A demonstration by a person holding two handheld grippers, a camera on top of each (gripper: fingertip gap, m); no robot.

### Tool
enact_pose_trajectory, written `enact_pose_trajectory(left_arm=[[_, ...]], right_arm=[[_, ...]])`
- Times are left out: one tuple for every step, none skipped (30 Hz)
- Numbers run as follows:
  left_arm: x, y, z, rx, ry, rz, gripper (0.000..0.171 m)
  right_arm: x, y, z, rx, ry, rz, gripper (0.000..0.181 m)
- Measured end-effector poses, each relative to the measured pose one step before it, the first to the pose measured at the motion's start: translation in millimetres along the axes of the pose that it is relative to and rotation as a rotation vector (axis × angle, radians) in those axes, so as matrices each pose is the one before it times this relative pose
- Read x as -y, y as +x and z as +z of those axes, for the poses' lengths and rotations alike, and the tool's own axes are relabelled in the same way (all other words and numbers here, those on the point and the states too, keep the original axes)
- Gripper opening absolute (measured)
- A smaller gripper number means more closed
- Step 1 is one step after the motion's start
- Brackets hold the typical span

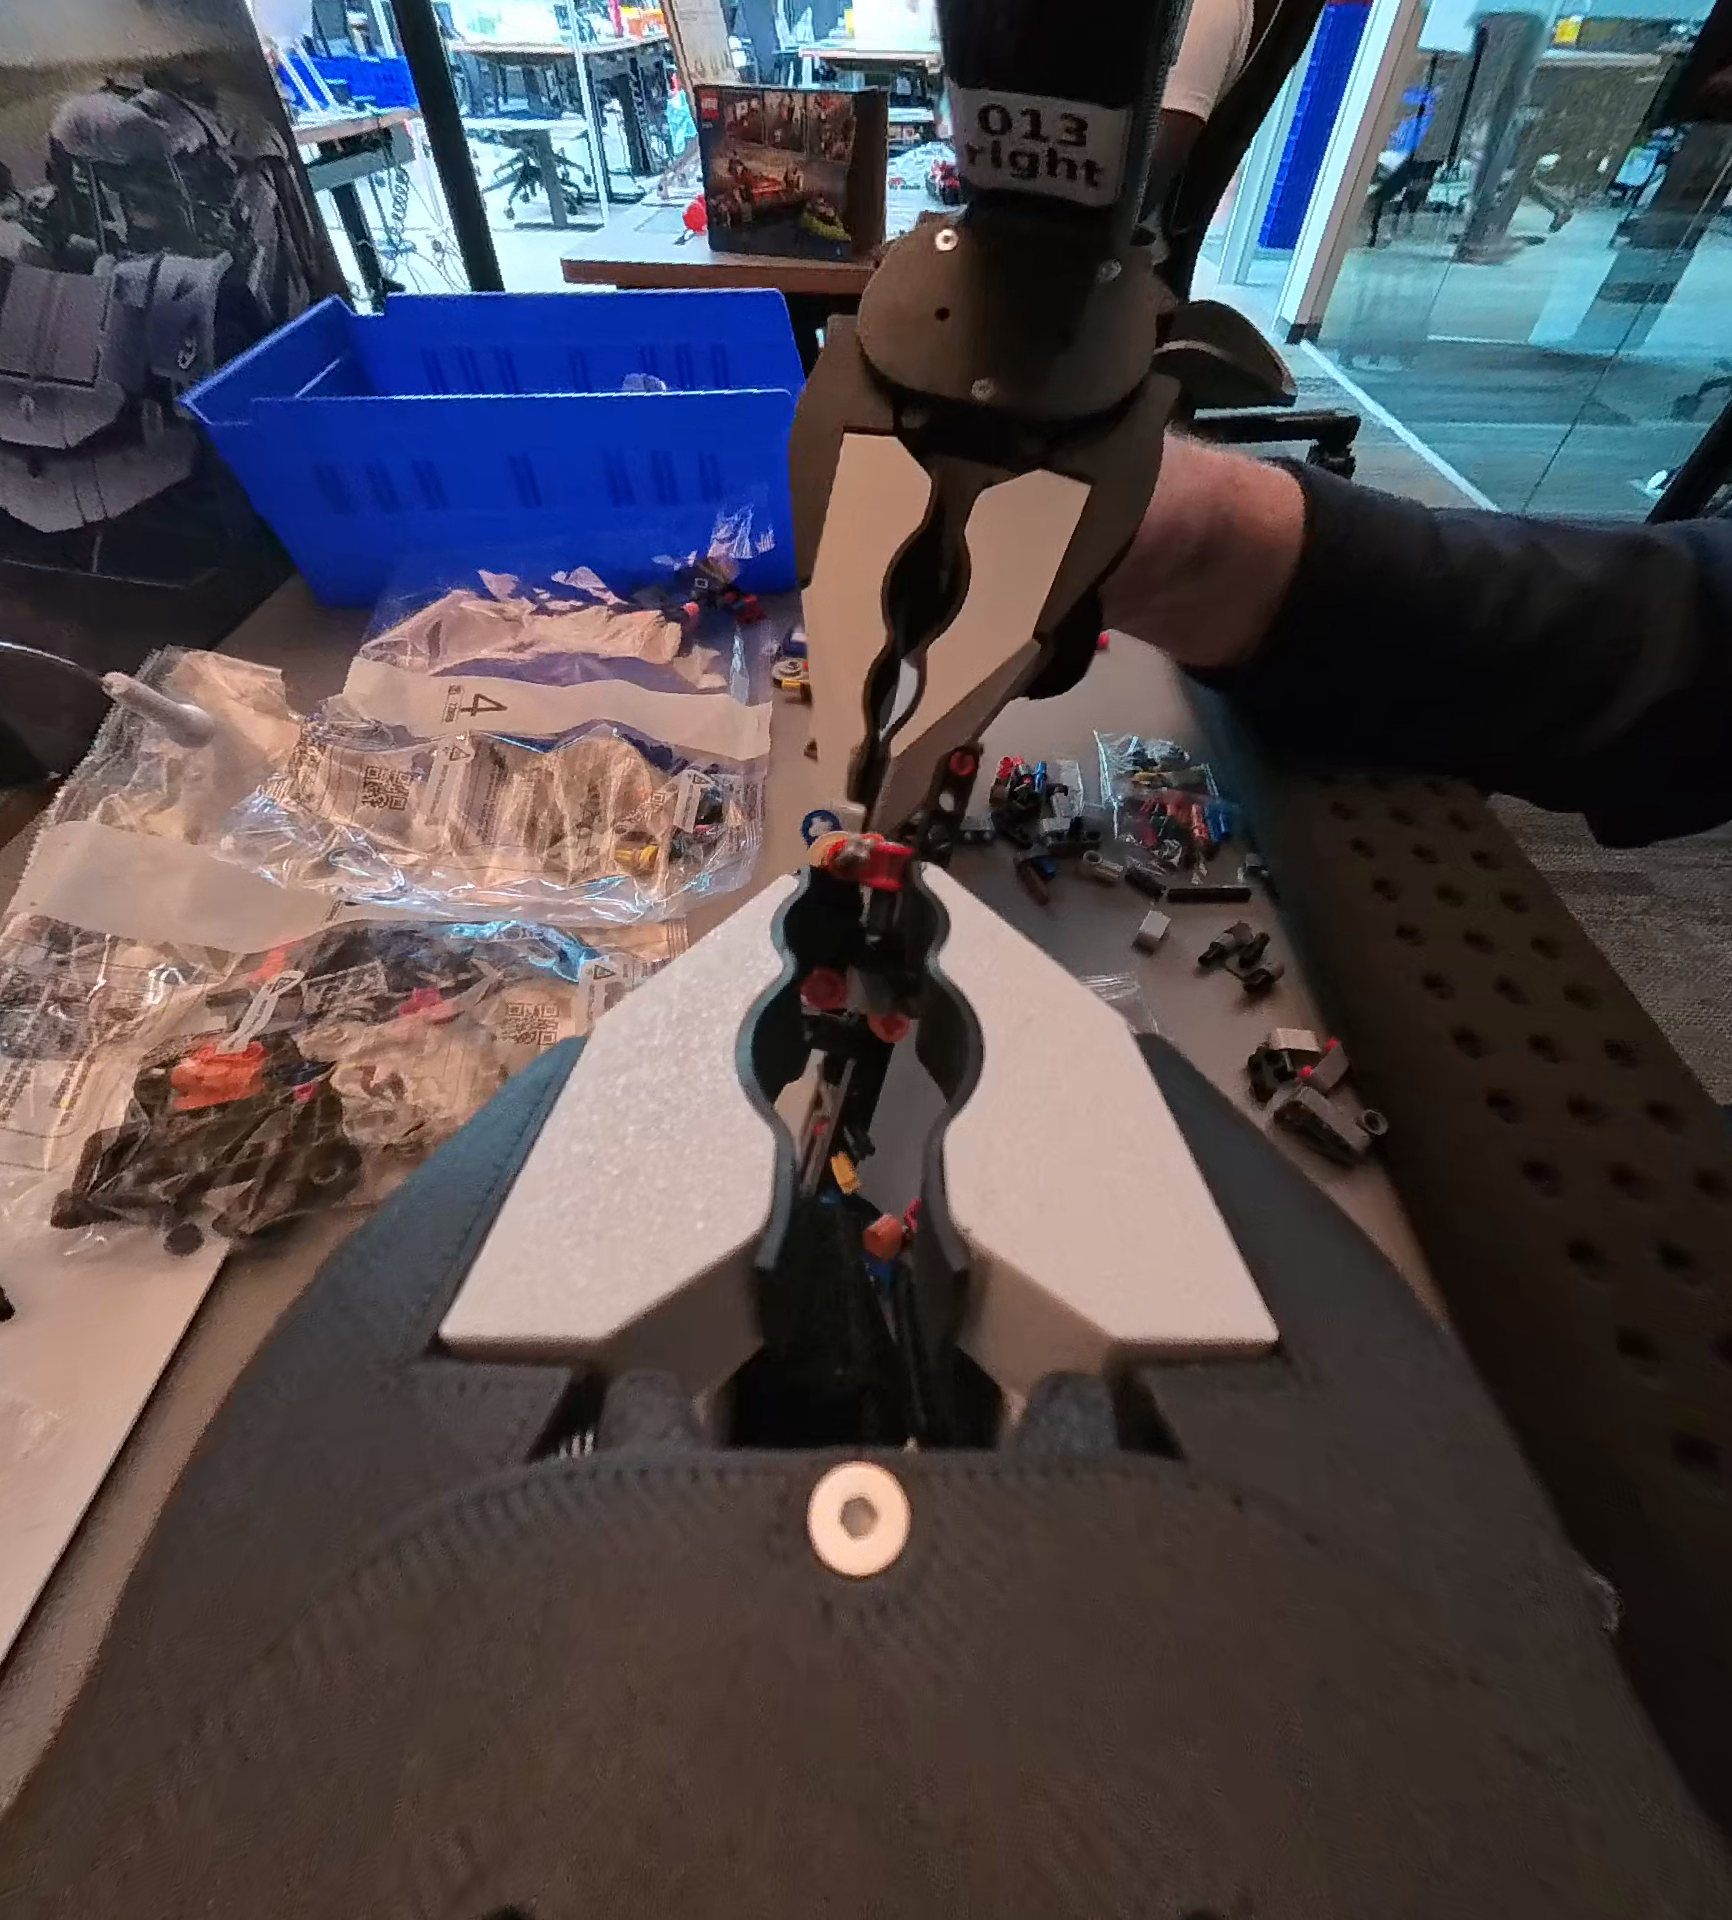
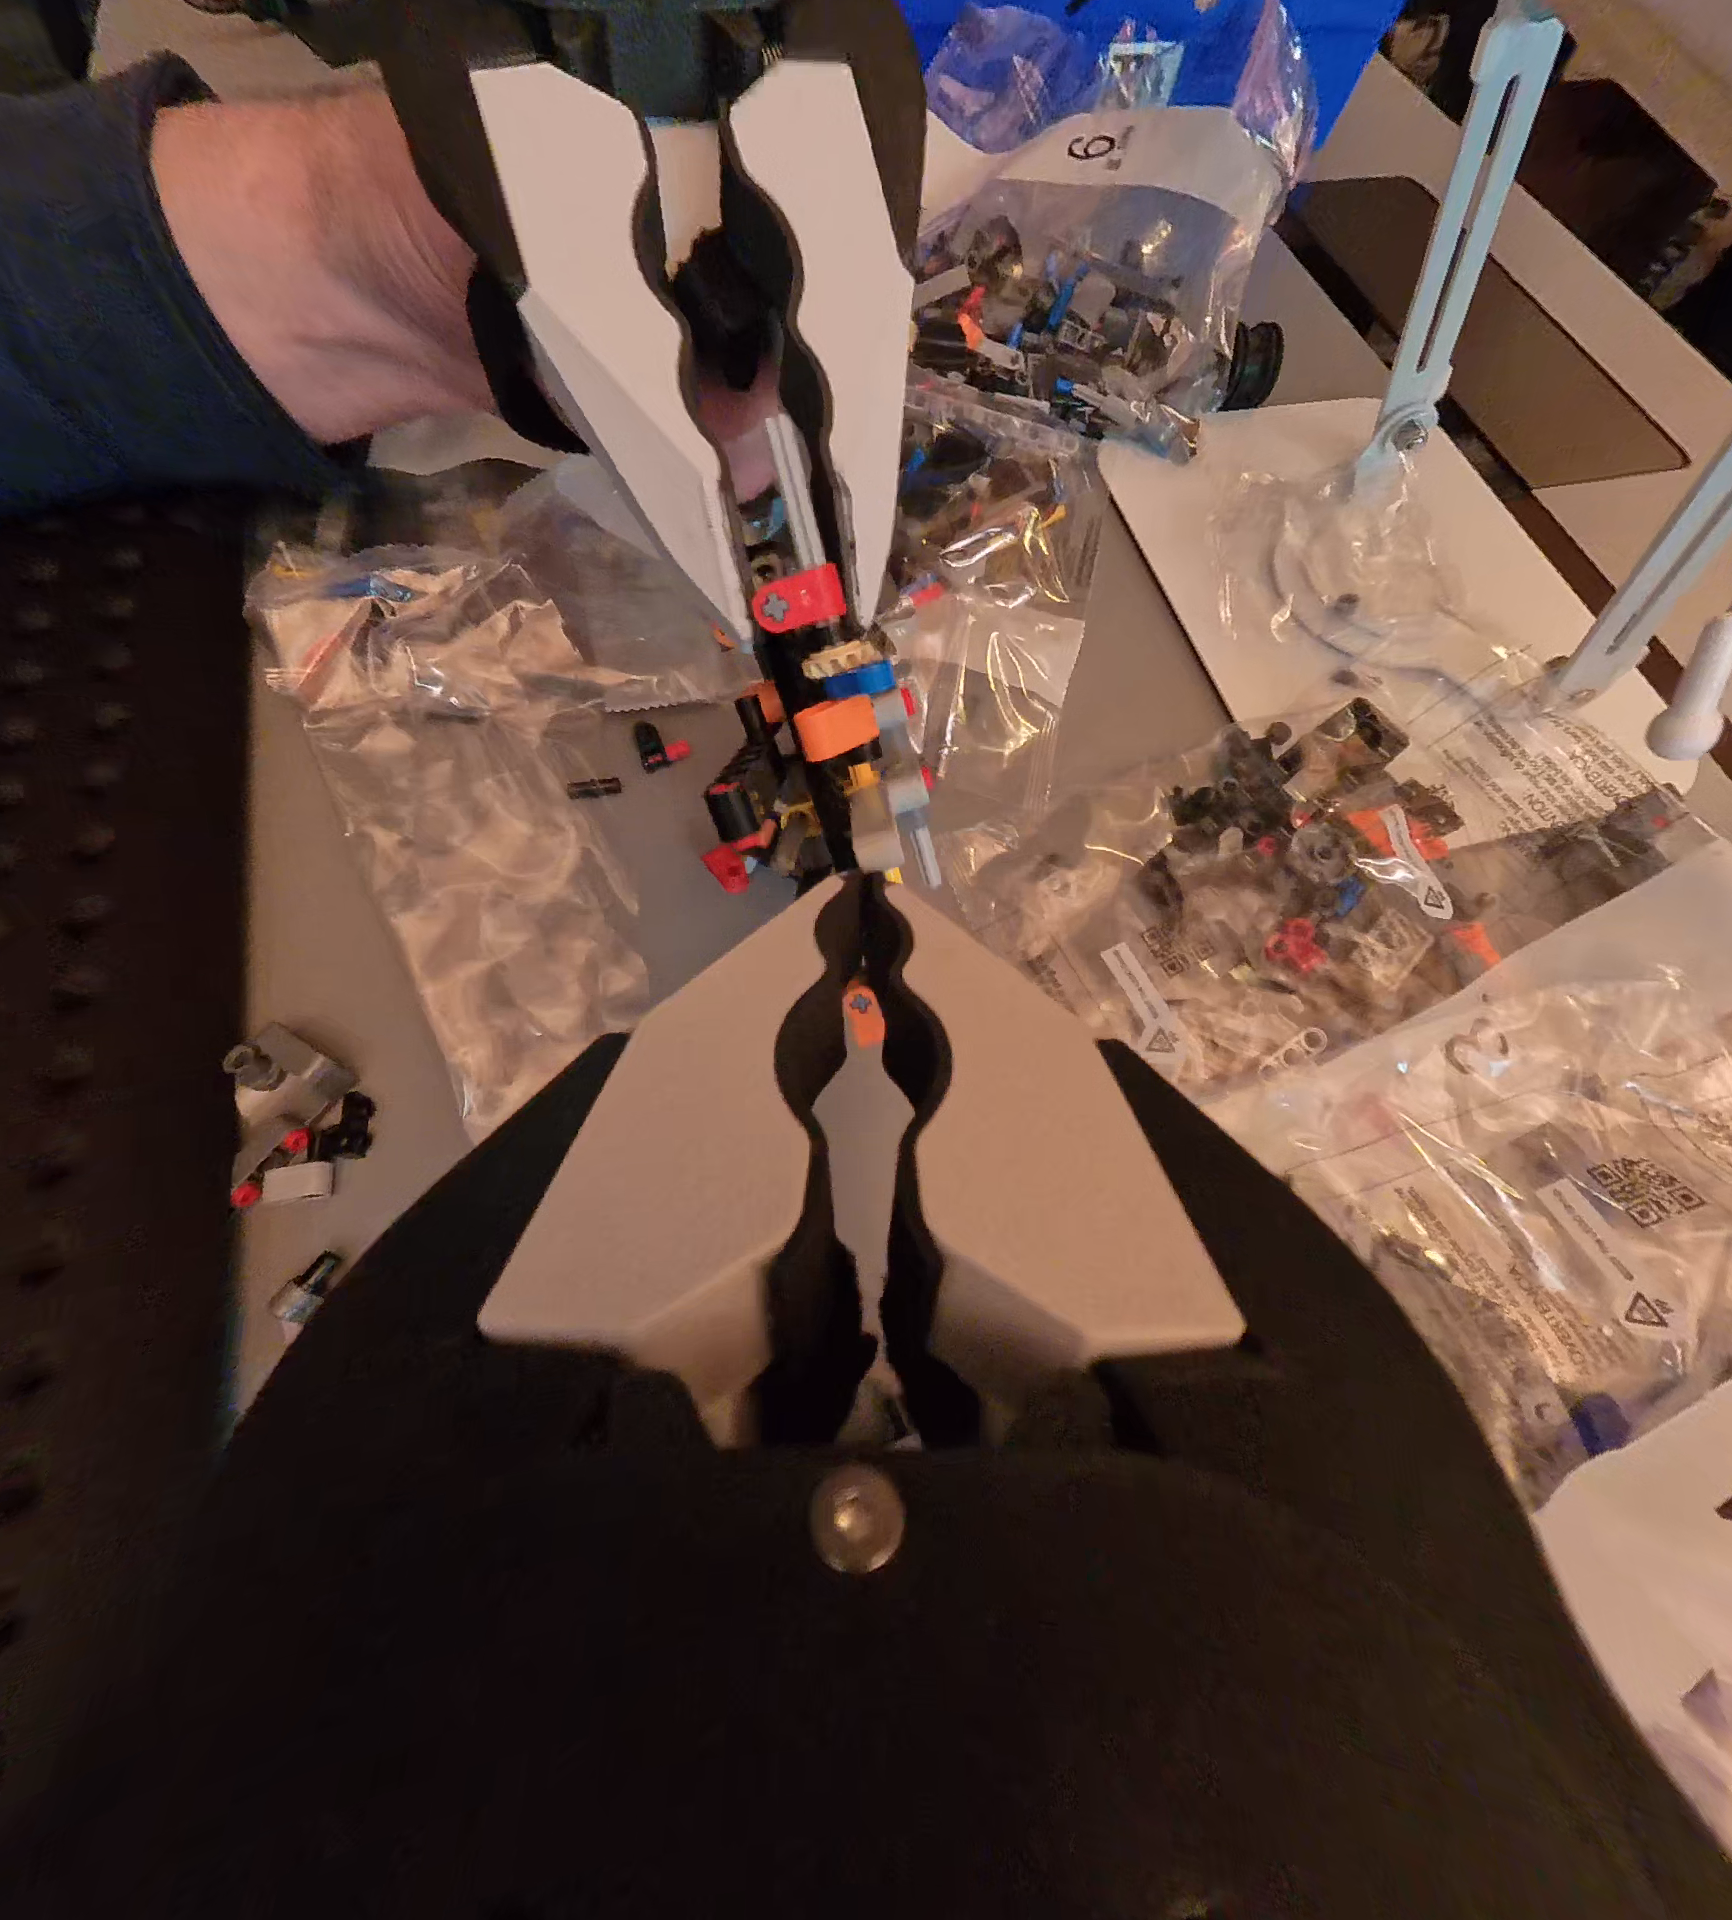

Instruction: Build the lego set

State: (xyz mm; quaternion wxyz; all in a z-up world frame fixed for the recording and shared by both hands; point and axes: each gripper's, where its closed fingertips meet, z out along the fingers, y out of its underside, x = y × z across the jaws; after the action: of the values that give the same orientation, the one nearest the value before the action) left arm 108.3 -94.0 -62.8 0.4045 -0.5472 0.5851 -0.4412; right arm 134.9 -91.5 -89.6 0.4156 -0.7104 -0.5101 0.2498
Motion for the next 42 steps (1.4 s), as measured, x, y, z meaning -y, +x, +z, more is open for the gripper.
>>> enact_pose_trajectory(left_arm=[[-0.30, -0.17, 0.41, -0.0037, 0.00072, -0.0034, 0.015], [-1.97, -1.28, 0.64, 0.0059, -0.01033, -0.0008, 0.015], [-1.63, -2.81, -0.19, 0.0144, -0.00725, -0.0017, 0.015], [0.94, -2.22, -1.00, 0.0074, 0.00957, -0.0105, 0.015], [1.52, -2.12, -1.37, 0.0056, 0.01153, -0.0110, 0.015], [0.41, -1.49, -0.77, 0.0034, 0.00407, -0.0077, 0.014], [-0.84, -1.73, 0.07, 0.0083, -0.00398, -0.0063, 0.015], [-1.43, -1.22, 0.93, 0.0075, -0.00835, -0.0040, 0.015], [-1.34, 0.61, 1.74, -0.0015, -0.00857, -0.0009, 0.015], [-0.40, 1.19, 2.07, -0.0038, -0.00325, 0.0026, 0.015], [0.26, 2.14, 2.24, -0.0099, 0.00094, -0.0003, 0.015], [-0.26, 1.84, 2.13, -0.0089, -0.00235, 0.0001, 0.015], [-1.21, 0.92, 1.83, -0.0033, -0.00868, 0.0031, 0.015], [-2.96, 0.03, 1.30, 0.0012, -0.01806, 0.0036, 0.015], [-1.28, 0.03, 0.55, 0.0000, -0.00538, 0.0001, 0.015], [0.45, 0.54, 0.21, -0.0041, 0.00319, -0.0024, 0.015], [1.08, -0.01, 0.07, 0.0011, 0.00548, -0.0004, 0.015], [1.21, -2.17, -0.54, 0.0134, 0.00637, -0.0005, 0.015], [1.30, -1.31, -0.83, 0.0045, 0.00775, -0.0052, 0.015], [-0.32, -0.91, -0.55, 0.0008, -0.00081, -0.0084, 0.015], [-1.00, -0.90, 0.04, 0.0056, -0.00422, -0.0001, 0.014], [-0.65, -1.67, 0.06, 0.0123, -0.00579, -0.0009, 0.013], [0.13, -1.00, -0.37, 0.0037, -0.00009, -0.0086, 0.013], [0.62, -1.19, -1.28, -0.0023, 0.00613, -0.0097, 0.013], [0.98, -0.88, -1.27, -0.0078, 0.01090, -0.0178, 0.013], [-0.09, -0.92, -0.53, -0.0028, 0.00333, -0.0146, 0.013], [-0.75, -0.64, 0.09, 0.0043, -0.00223, -0.0014, 0.012], [-0.67, -0.11, 0.04, 0.0005, -0.00334, -0.0026, 0.013], [0.72, -0.37, 0.10, -0.0018, 0.00547, -0.0112, 0.012], [0.08, 0.32, -0.02, -0.0084, 0.00175, -0.0108, 0.012], [-0.33, -0.21, -0.75, -0.0044, -0.00016, -0.0029, 0.012], [-0.38, -0.34, -0.60, 0.0008, -0.00174, 0.0018, 0.012], [-0.03, 0.24, 0.16, 0.0027, -0.00233, 0.0045, 0.012], [0.41, 0.59, 0.33, 0.0017, -0.00324, 0.0066, 0.012], [0.43, 0.83, 0.13, 0.0012, -0.00404, 0.0099, 0.012], [0.23, 1.23, -0.33, -0.0025, -0.00486, 0.0073, 0.011], [0.11, 3.12, -1.03, -0.0153, -0.00213, 0.0055, 0.007], [1.58, 1.33, -1.76, -0.0070, 0.01215, -0.0048, 0.006], [2.94, 0.44, -2.08, -0.0022, 0.01776, -0.0045, 0.004], [4.50, -7.72, -5.37, 0.0517, 0.02209, 0.0024, 0.000], [4.81, -10.88, -12.86, 0.0432, 0.02803, -0.0076, 0.000], [9.35, -12.53, -16.98, 0.0316, 0.06998, -0.0418, 0.000]], right_arm=[[0.72, -1.58, -1.23, 0.0190, 0.0117, 0.0107, 0.000], [1.16, 0.69, -2.16, 0.0027, 0.0130, 0.0072, 0.000], [3.49, 0.79, -3.21, -0.0091, 0.0205, -0.0134, 0.000], [6.27, -0.27, -3.73, -0.0073, 0.0351, -0.0148, 0.006], [6.80, -0.80, -3.27, 0.0022, 0.0372, 0.0012, 0.014], [4.55, -3.59, -2.11, 0.0213, 0.0230, -0.0001, 0.015], [3.29, -4.67, -0.81, 0.0176, 0.0131, -0.0198, 0.017], [2.95, -4.02, 0.70, 0.0047, 0.0098, -0.0302, 0.016], [0.66, -3.00, 2.51, 0.0025, -0.0049, -0.0206, 0.017], [-2.61, -0.29, 3.95, -0.0070, -0.0217, -0.0053, 0.017], [-5.56, 3.46, 4.85, -0.0248, -0.0367, 0.0035, 0.021], [-7.14, 1.34, 5.33, -0.0100, -0.0446, -0.0026, 0.025], [-5.84, -0.48, 4.64, -0.0039, -0.0368, -0.0103, 0.026], [-2.79, 0.05, 2.31, -0.0106, -0.0177, -0.0144, 0.019], [-1.83, 0.34, 0.76, -0.0073, -0.0136, -0.0101, 0.015], [0.27, -1.06, -0.60, 0.0059, -0.0005, -0.0029, 0.011], [1.16, -0.88, -1.21, 0.0023, 0.0027, -0.0078, 0.007], [1.76, -3.01, -0.75, 0.0158, 0.0087, -0.0092, 0.005], [1.16, 1.17, 0.19, -0.0093, 0.0049, 0.0042, 0.004], [0.01, 0.01, 0.65, -0.0003, -0.0029, 0.0006, 0.005], [-0.71, -0.32, 0.66, -0.0018, -0.0071, -0.0085, 0.005], [-0.44, -0.15, 0.30, -0.0057, -0.0061, -0.0116, 0.005], [0.37, -0.11, -0.07, -0.0025, 0.0002, -0.0021, 0.004], [1.19, 0.03, -0.42, 0.0011, 0.0077, 0.0042, 0.004], [1.30, -0.04, -0.16, -0.0024, 0.0043, -0.0027, 0.004], [-0.08, 0.30, 0.30, -0.0050, -0.0061, -0.0043, 0.004], [-0.71, 0.26, 0.15, 0.0008, -0.0048, 0.0072, 0.004], [-0.08, -0.32, -0.34, 0.0026, 0.0023, 0.0037, 0.004], [0.65, -0.16, -0.73, -0.0066, -0.0006, -0.0098, 0.004], [0.46, -0.79, -0.29, -0.0028, -0.0038, -0.0105, 0.004], [-0.15, 0.11, 0.14, -0.0003, -0.0009, 0.0011, 0.004], [-0.65, 0.93, -0.11, 0.0050, 0.0020, 0.0102, 0.004], [-0.49, 1.02, -1.01, 0.0094, 0.0061, 0.0172, 0.004], [-0.54, 0.79, -1.12, 0.0087, 0.0059, 0.0178, 0.004], [-0.37, 0.55, -1.04, 0.0061, 0.0057, 0.0152, 0.005], [-0.94, 1.15, -0.59, 0.0002, 0.0017, 0.0117, 0.004], [-1.69, 2.60, -0.80, -0.0114, -0.0050, 0.0051, 0.005], [-0.05, 1.12, -1.42, -0.0028, 0.0040, 0.0006, 0.005], [1.63, -1.09, -1.23, 0.0104, 0.0110, 0.0039, 0.005], [-5.33, -0.89, -0.14, 0.0044, -0.0298, -0.0114, 0.005], [-10.64, 3.40, -1.15, -0.0204, -0.0471, -0.0078, 0.005], [-1.90, 4.16, -3.84, -0.0135, 0.0113, 0.0139, 0.004]])
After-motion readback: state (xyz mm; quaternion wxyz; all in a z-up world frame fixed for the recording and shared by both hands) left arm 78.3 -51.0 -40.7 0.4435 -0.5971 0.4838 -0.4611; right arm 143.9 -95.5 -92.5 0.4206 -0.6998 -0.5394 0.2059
